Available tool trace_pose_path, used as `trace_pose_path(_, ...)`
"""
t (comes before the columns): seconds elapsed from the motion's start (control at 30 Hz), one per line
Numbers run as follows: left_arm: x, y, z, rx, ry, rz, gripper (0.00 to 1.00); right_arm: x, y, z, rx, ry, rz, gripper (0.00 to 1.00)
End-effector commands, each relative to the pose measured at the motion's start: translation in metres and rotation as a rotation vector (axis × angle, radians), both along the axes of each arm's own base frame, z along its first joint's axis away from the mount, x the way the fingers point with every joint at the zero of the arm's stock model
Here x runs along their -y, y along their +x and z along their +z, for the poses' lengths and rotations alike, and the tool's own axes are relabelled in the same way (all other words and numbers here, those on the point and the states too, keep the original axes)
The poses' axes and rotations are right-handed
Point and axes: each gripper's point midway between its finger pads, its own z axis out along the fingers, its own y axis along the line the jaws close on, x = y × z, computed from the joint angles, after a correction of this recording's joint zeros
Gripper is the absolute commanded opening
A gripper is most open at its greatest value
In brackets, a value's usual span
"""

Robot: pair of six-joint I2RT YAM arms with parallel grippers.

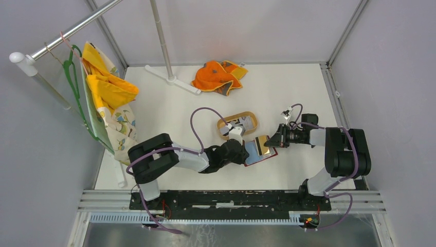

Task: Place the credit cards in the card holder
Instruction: Insert the credit card into the card holder.

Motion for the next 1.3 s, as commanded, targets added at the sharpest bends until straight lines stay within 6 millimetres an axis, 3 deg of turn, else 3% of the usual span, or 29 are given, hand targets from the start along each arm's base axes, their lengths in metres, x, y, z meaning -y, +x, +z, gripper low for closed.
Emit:
trace_pose_path(0.0, 0.001, -0.001, -0.008, -0.016, 0.018, 0.027, 0.02, 0.001, 0.008, -0.001, 0.034, 0.001, -0.023, 0.00)
trace_pose_path(0.6, 0.003, -0.002, -0.011, -0.016, 0.026, 0.022, 0.02, -0.011, -0.006, -0.005, -0.021, 0.025, 0.030, 0.00)
trace_pose_path(0.83, 0.000, -0.001, -0.012, -0.012, 0.039, 0.028, 0.02, -0.006, -0.013, -0.018, -0.068, -0.060, 0.024, 0.00)
trace_pose_path(1.27, 0.001, 0.001, -0.012, -0.004, 0.051, 0.023, 0.02, -0.005, -0.015, -0.022, -0.066, -0.144, 0.062, 0.00)
